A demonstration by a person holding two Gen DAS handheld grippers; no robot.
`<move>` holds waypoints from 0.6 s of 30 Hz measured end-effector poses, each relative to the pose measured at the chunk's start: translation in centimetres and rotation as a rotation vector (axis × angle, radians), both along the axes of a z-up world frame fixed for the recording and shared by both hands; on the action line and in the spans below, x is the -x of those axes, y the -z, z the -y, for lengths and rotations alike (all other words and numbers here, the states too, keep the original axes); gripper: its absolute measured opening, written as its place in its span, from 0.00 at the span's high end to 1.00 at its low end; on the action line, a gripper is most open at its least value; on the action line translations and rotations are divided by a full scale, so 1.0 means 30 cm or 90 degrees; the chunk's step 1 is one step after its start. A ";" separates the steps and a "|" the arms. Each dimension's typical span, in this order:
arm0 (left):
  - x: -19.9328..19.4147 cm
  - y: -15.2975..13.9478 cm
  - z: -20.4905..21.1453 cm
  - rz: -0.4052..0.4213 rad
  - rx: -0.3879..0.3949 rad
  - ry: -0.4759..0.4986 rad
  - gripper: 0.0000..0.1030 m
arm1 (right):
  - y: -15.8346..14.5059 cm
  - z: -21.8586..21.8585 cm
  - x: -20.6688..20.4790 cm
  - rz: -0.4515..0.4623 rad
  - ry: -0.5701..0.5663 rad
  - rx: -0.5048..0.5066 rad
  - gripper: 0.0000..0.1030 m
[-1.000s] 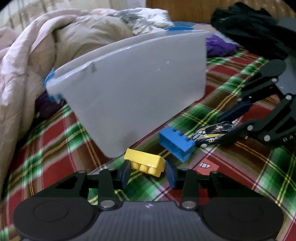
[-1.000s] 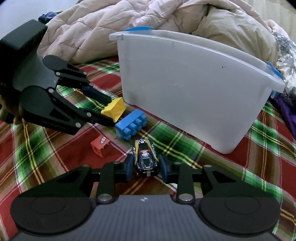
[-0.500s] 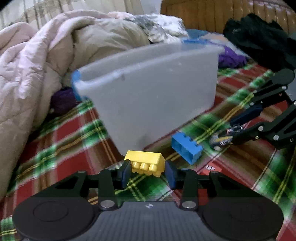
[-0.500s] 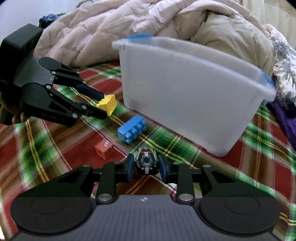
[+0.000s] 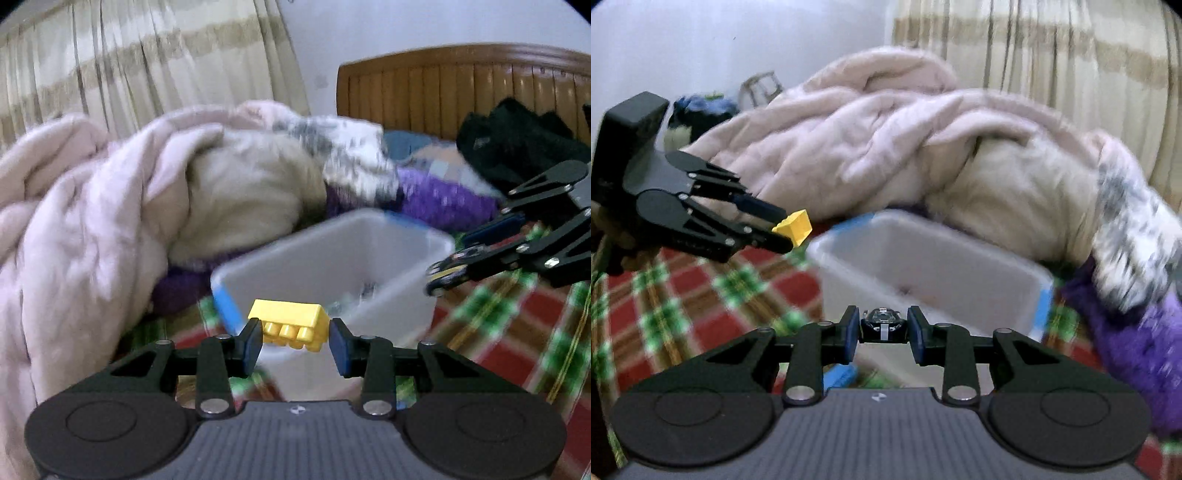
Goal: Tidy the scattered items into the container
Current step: 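Carry the yellow block and car into the white bin and release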
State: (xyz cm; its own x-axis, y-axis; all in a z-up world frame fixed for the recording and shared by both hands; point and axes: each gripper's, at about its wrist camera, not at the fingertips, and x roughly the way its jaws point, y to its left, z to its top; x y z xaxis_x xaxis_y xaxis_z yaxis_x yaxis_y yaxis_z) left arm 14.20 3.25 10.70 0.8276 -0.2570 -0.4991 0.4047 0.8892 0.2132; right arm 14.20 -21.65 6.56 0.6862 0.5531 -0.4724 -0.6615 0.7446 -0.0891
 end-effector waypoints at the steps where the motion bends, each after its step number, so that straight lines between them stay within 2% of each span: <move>1: -0.021 -0.028 0.019 0.007 0.002 -0.001 0.58 | -0.022 -0.008 -0.035 0.006 0.011 -0.001 0.69; 3: -0.073 -0.065 0.056 0.003 0.006 -0.005 0.56 | -0.056 -0.020 -0.107 0.008 0.036 -0.010 0.69; 5: -0.153 -0.076 0.089 -0.032 0.002 -0.012 0.52 | -0.068 -0.032 -0.185 -0.011 0.062 -0.005 0.68; 6: -0.187 -0.071 0.104 -0.032 -0.009 -0.029 0.40 | -0.067 -0.037 -0.219 -0.014 0.083 -0.005 0.63; 7: -0.211 -0.061 0.114 -0.026 -0.023 -0.043 0.34 | -0.062 -0.042 -0.247 -0.010 0.107 -0.003 0.39; 8: -0.231 -0.045 0.121 -0.021 -0.040 -0.054 0.28 | -0.055 -0.048 -0.265 -0.005 0.120 0.000 0.24; 11: -0.253 0.004 0.113 -0.028 -0.062 -0.077 0.28 | -0.036 -0.037 -0.266 -0.008 0.120 -0.010 0.25; 15: -0.188 0.048 0.050 -0.041 -0.032 -0.075 0.28 | 0.023 -0.016 -0.168 -0.039 0.091 -0.044 0.28; 18: -0.133 0.083 0.010 -0.055 0.003 -0.081 0.28 | 0.133 -0.057 -0.052 -0.070 0.054 -0.038 0.33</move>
State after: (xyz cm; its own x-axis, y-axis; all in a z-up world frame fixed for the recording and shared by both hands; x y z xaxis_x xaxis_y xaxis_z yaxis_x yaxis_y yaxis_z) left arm 18.19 2.95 8.20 0.8074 -0.1552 -0.5692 0.3054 0.9354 0.1781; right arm 15.77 -19.95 2.56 0.6781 0.5240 -0.5154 -0.5988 0.8005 0.0260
